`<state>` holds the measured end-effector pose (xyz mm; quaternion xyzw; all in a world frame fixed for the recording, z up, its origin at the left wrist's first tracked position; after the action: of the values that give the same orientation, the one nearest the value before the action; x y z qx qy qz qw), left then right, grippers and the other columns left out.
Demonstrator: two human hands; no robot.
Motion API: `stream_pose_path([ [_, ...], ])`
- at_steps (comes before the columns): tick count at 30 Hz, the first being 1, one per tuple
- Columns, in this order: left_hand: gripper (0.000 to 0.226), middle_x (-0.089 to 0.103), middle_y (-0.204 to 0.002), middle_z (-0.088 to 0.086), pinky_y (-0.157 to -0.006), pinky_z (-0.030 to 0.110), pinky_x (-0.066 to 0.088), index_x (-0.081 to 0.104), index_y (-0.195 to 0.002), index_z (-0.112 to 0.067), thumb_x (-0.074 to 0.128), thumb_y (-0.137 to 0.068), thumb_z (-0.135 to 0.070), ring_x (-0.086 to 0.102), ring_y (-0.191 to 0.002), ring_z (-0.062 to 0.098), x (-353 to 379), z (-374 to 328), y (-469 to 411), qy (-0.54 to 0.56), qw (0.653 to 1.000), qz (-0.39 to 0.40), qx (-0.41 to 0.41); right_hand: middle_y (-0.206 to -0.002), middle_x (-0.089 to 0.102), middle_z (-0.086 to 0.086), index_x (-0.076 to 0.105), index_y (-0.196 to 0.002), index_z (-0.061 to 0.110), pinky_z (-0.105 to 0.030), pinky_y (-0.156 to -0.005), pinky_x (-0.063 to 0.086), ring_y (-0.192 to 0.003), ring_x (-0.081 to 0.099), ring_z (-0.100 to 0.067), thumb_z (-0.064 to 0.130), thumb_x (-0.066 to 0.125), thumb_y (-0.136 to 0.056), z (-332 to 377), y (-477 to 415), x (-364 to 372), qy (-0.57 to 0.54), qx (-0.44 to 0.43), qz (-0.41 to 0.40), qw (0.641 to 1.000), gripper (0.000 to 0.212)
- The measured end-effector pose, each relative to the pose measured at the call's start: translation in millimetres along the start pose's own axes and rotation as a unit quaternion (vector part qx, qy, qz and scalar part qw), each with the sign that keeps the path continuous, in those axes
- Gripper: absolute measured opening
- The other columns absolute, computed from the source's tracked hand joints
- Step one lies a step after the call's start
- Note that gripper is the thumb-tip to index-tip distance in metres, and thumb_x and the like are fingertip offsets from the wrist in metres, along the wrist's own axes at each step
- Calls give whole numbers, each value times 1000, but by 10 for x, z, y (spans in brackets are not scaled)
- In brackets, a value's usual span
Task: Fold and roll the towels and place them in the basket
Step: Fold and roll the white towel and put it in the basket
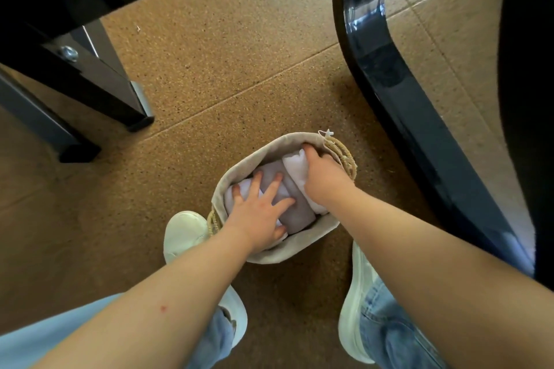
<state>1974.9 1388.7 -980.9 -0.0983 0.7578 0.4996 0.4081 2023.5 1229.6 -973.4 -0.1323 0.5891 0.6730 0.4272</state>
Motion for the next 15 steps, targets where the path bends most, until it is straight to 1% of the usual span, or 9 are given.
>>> stream_pose_path([
  [1,63,-21,-169,-4,-116,77,5,22,-153,-51,45,-96,-63,-23,-152,42,-10,-13,-4,3,1000,0,-3,-147,46,-19,16,-159,25,-49,-105,49,-132,51,-40,22,54,-97,44,75,-27,56,-12,-45,997,73],
  [3,62,-19,-170,-2,-116,76,4,24,-153,-49,46,-97,-62,-23,-152,41,-36,-35,-2,5,1000,-4,-9,-146,42,-19,19,-159,18,-45,-95,53,-126,53,-38,21,52,-100,149,258,-71,157,-50,-141,976,67],
  [4,62,-17,-170,-1,-117,75,4,25,-154,-48,46,-97,-61,-22,-153,41,-47,-46,0,5,1000,-11,-11,-146,39,-19,19,-159,18,-43,-92,53,-125,51,-37,24,52,-101,201,340,-75,181,-69,-170,966,68],
  [5,62,-15,-171,1,-118,74,3,26,-154,-45,46,-97,-60,-21,-153,42,-52,-57,4,3,1000,-18,-11,-148,35,-19,17,-159,19,-42,-92,53,-125,48,-37,26,53,-101,238,398,-52,186,-83,-178,963,69],
  [7,65,-14,-171,4,-119,71,1,25,-156,-41,44,-97,-59,-20,-153,42,-49,-77,5,-4,1000,-27,-10,-154,27,-17,14,-159,24,-42,-99,49,-128,42,-36,29,56,-100,249,423,58,154,-82,-154,973,72],
  [10,66,-18,-170,2,-120,70,-1,21,-157,-42,43,-97,-59,-23,-153,43,-43,-74,-1,4,1000,-21,-8,-165,2,-15,3,-160,28,-46,-117,32,-142,28,-41,30,63,-93,142,293,237,84,-25,-77,993,90],
  [12,65,-19,-170,0,-119,72,1,21,-155,-44,44,-97,-60,-24,-152,43,-48,-47,3,11,1000,-13,-9,-167,-8,-13,-8,-161,30,-47,-122,25,-151,15,-43,33,65,-90,87,183,291,68,-15,-30,997,101],
  [15,65,-19,-170,-1,-118,73,4,23,-154,-45,46,-96,-62,-23,-153,43,-45,-35,-5,14,1000,-7,-10,-167,-22,-9,-20,-159,34,-48,-127,15,-156,-4,-43,33,63,-92,49,94,283,47,-14,36,998,107],
])
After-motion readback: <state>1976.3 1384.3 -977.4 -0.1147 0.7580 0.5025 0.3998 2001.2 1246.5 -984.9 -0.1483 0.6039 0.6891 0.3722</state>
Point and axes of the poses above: each hand's wrist, its own y-axis away from the middle knuckle, its own x-axis out of the palm, z = x × y, the point moved 5 cm from there along -y, towards the middle knuckle
